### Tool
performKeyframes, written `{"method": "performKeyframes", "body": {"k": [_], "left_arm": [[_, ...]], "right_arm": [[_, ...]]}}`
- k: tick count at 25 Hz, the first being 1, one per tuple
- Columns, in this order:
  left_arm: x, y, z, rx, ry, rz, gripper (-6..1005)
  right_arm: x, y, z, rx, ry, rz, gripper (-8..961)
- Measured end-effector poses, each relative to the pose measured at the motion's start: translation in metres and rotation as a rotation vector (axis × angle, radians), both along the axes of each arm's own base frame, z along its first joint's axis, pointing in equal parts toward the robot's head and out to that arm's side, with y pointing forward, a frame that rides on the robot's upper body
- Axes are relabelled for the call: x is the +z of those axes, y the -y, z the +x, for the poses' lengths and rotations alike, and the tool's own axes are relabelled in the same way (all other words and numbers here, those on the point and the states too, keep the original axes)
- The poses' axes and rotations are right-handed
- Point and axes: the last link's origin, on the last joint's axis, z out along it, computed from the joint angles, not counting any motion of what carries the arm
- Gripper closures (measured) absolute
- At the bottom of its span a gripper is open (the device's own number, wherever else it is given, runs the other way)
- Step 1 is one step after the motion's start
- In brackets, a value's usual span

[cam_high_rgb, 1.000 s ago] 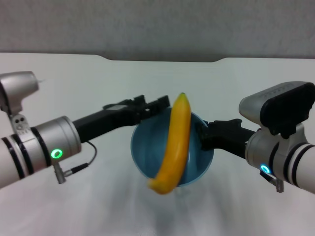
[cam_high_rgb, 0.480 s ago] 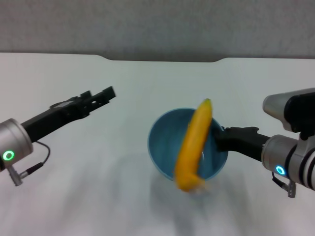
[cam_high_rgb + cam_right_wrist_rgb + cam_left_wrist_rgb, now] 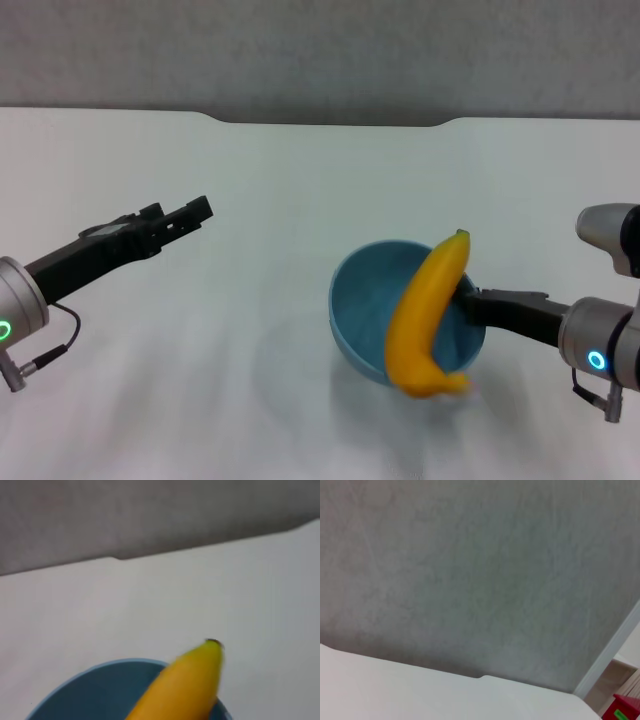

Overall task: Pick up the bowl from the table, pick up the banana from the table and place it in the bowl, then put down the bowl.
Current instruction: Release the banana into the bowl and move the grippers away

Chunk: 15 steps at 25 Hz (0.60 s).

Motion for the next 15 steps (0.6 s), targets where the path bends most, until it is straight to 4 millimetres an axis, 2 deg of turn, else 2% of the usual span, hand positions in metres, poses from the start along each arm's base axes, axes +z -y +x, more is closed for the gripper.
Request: {"method": "performKeyframes", "body": {"k": [15], "left_arm": [[-0.003, -0.002, -0.004, 0.012, -0.010, -0.010, 94]], "right_arm": [[0.012, -0.006, 0.018, -0.110, -0.052, -0.101, 874]]}}
